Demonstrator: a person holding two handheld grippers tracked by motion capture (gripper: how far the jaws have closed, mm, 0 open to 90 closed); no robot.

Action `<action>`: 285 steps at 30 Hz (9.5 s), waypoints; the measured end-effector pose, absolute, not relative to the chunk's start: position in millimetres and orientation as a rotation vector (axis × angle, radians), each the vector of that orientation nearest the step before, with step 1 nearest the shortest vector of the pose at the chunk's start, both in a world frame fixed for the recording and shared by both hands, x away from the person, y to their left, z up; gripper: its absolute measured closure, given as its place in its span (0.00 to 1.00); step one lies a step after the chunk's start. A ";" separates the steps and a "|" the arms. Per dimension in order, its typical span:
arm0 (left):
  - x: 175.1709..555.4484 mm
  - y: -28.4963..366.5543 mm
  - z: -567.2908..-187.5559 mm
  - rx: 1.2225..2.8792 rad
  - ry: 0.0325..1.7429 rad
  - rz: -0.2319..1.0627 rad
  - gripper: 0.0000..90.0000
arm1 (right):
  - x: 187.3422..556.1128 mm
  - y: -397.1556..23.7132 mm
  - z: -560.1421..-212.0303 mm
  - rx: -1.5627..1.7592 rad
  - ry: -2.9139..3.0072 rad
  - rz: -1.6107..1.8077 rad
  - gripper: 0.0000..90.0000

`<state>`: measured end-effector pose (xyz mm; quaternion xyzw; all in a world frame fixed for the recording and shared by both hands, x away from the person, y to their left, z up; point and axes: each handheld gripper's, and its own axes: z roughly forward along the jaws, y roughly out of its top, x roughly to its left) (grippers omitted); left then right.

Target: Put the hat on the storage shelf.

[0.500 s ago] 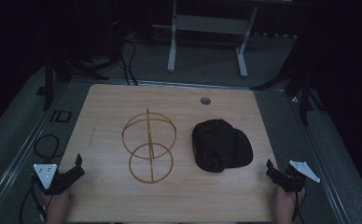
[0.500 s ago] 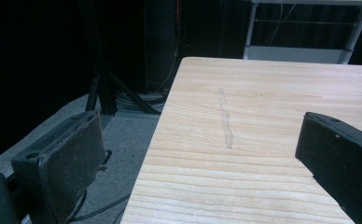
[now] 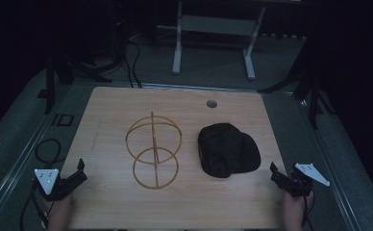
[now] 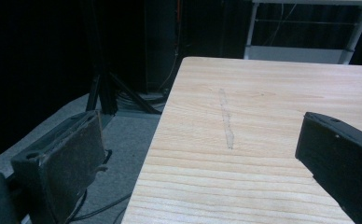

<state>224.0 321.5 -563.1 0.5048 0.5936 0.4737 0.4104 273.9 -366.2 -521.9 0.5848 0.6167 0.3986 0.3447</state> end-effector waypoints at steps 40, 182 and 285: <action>223.8 321.6 -563.0 1.290 1.478 1.171 0.02 | 312.0 -183.3 -489.9 1.038 1.965 0.904 0.11; 224.0 322.1 -562.8 1.297 1.471 1.161 0.02 | 257.8 -36.9 -355.1 0.404 2.126 1.312 0.97; 224.1 320.7 -562.9 1.303 1.466 1.169 0.02 | 310.0 -189.8 -392.3 0.860 2.049 1.307 0.15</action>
